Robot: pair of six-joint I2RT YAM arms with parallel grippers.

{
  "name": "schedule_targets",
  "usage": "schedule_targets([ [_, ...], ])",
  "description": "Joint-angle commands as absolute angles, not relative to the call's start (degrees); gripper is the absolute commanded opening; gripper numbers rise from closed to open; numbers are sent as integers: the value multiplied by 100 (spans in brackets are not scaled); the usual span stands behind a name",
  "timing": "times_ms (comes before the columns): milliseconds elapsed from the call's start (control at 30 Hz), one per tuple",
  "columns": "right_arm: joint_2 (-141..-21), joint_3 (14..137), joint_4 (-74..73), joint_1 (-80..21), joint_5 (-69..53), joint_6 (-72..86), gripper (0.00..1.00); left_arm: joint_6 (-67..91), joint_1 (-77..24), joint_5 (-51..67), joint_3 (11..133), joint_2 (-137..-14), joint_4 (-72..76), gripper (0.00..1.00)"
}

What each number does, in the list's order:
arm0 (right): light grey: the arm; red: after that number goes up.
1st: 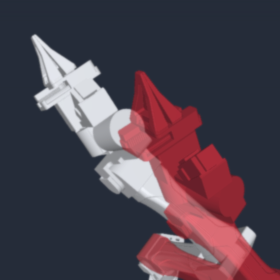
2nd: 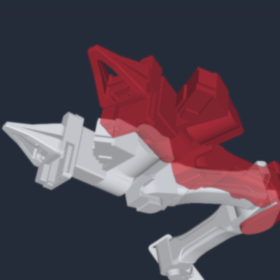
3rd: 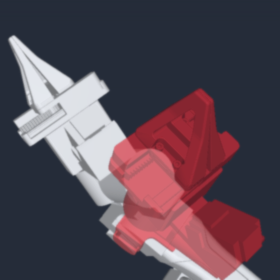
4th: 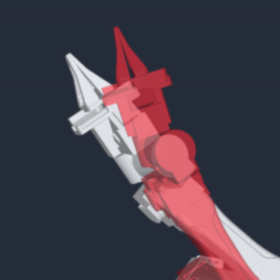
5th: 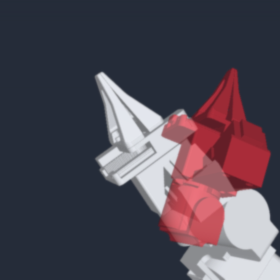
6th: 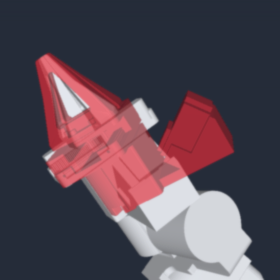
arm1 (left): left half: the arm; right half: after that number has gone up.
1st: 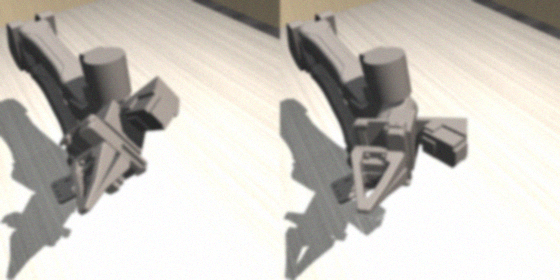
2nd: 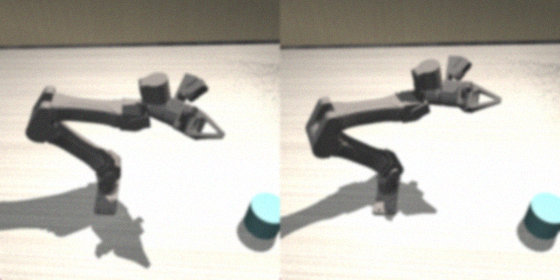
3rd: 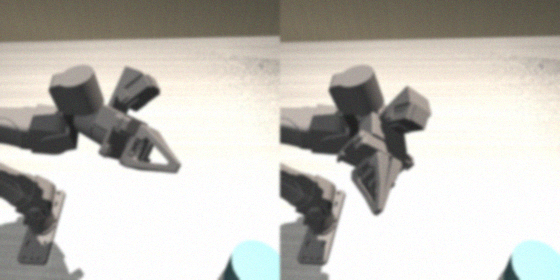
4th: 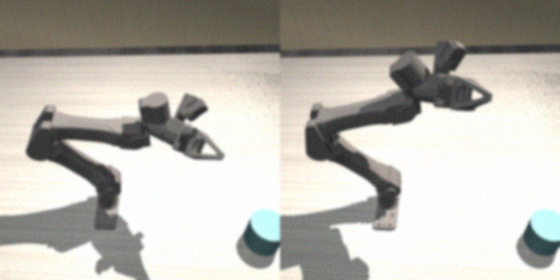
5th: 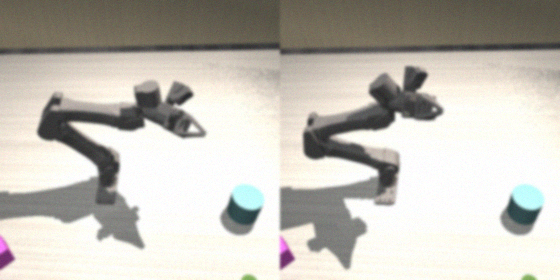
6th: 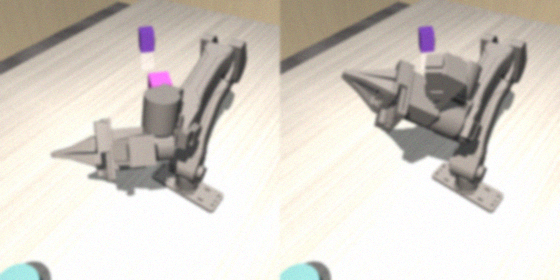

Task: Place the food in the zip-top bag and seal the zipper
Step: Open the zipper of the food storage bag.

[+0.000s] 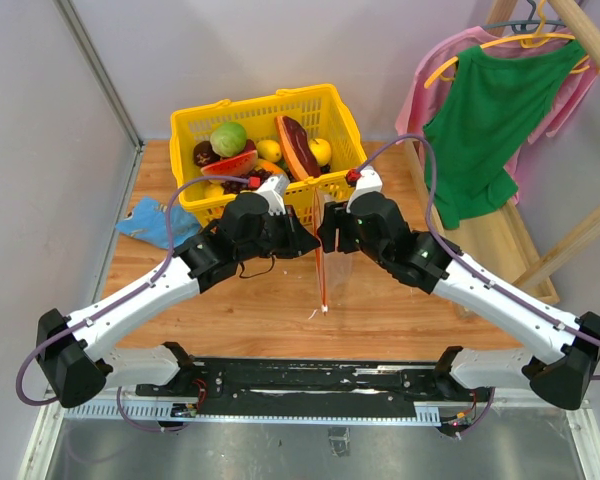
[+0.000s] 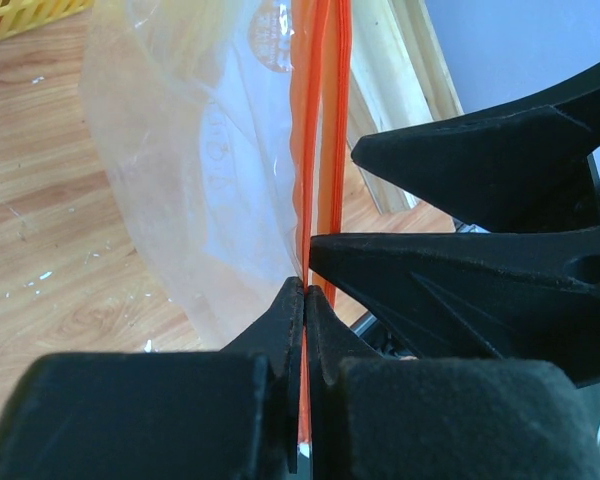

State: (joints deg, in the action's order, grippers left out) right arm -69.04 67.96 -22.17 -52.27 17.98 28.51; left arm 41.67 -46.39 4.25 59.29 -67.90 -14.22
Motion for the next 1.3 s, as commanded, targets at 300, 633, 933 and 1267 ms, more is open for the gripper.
schedule_targets([
  [300,-7182,6917,-2876,-5313,2332,2780,63,4182,-4746,182,6162,-6858,-1427,0],
  [633,-7204,6807,-3130,-5309,2505,2509,50,4139,-4746,-140,6268,-6870,-1751,0],
  [933,-7006,7016,-3760,-5309,3075,2155,21,3963,-4746,-342,6625,-7051,-2282,0],
  [1267,-7125,8051,-5266,-5304,3244,1801,1,3570,-4737,-743,7118,-7239,-3039,0],
])
